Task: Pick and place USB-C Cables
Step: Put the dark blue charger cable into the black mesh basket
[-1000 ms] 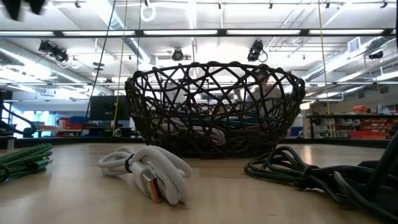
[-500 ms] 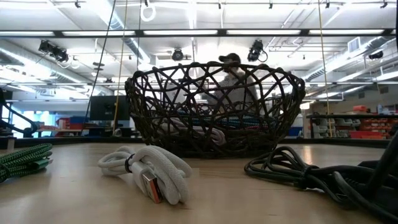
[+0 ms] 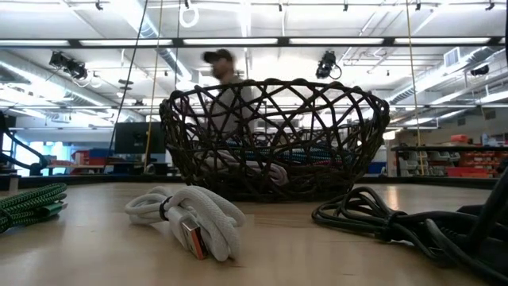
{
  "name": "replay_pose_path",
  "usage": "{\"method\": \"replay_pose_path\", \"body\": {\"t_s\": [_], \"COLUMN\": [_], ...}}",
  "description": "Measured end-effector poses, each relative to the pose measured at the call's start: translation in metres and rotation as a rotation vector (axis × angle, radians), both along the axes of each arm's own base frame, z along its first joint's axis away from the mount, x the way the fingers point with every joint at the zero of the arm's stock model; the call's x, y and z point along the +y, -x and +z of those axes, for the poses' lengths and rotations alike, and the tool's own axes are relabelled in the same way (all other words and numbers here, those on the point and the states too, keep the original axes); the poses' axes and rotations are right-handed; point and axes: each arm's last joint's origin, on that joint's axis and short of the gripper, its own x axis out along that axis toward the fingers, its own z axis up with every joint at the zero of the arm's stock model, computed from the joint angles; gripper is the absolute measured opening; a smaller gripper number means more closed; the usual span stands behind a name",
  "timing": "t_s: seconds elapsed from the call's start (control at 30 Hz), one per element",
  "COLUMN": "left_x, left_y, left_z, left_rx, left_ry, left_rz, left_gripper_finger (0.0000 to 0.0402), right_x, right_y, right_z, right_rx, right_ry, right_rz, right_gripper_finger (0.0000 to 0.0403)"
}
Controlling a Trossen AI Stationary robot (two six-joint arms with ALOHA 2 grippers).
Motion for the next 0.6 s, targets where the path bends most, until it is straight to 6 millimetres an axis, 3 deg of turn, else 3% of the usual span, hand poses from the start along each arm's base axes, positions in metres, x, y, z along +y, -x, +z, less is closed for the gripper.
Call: {"method": "replay_pose_path", "body": {"t_s": [0.23, 0.6], "left_x": [0.004, 0.002], "left_y": [0.002, 0.001], "left_z": [-0.009, -0.052], "left_rx": [-0.019, -0.112], "left_ry": [-0.059, 0.031], "left_rz": [-0.003, -0.003], "left_gripper_finger": [0.0122, 0.0167], "right_x": [0.003, 0.004], "right_y": [-0.001, 0.0], "right_z": [0.0, -0.002], "right_rx": [-0.007, 0.015], "right_ry": [-0.051, -0.041], "right_rz": [0.071, 0.085], "right_gripper_finger": [0.0135, 0.0135]}}
